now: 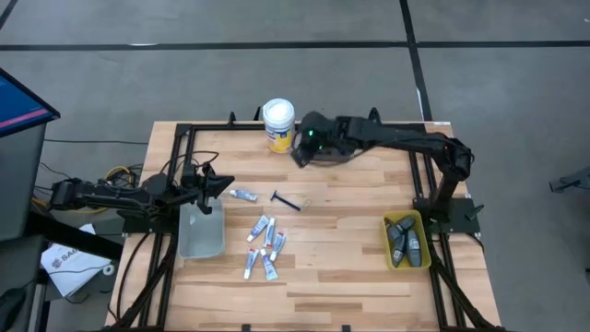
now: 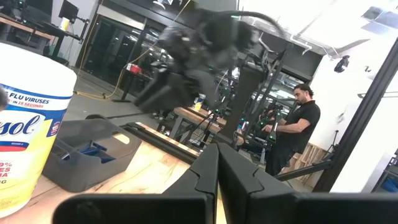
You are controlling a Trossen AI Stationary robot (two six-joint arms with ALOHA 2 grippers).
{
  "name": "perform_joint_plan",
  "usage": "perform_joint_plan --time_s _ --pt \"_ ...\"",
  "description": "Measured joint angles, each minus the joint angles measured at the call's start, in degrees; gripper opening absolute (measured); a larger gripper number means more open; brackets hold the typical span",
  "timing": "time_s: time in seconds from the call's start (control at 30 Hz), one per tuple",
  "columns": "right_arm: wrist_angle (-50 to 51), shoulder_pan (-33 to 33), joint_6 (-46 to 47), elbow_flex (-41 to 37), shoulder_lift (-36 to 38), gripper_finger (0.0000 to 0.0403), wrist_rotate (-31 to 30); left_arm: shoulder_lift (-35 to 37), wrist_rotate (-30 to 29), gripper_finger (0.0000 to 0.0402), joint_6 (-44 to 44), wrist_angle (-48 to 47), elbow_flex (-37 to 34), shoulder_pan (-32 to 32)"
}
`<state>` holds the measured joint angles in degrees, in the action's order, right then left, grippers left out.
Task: Pick & Place Travel size toiletries
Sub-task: Put the blue razor into the black bin
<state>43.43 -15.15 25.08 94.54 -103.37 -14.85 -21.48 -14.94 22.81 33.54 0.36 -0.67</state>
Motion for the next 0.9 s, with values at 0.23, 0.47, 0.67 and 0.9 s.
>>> perform_joint_plan --time_s 0.23,0.47,0.67,0.9 --pt "-4.7 9.2 -0.2 0.0 0.0 0.0192 0.0 0.0 0.0 0.0000 0.0 0.0 0.0 0.0" --pt "-13.6 17.1 -4.9 0.0 0.0 0.0216 -0.2 0.0 0.0 0.0000 0.0 0.0 0.0 0.0" --pt "-21.5 22.2 -10.3 -0.1 -4.0 0.0218 -0.8 0.0 0.0 0.0000 0.0 0.0 0.0 0.0" --pt "-30.2 24.5 -15.8 -0.1 -14.7 0.0219 -0.8 -0.7 0.0 0.0000 0.0 0.4 0.0 0.0"
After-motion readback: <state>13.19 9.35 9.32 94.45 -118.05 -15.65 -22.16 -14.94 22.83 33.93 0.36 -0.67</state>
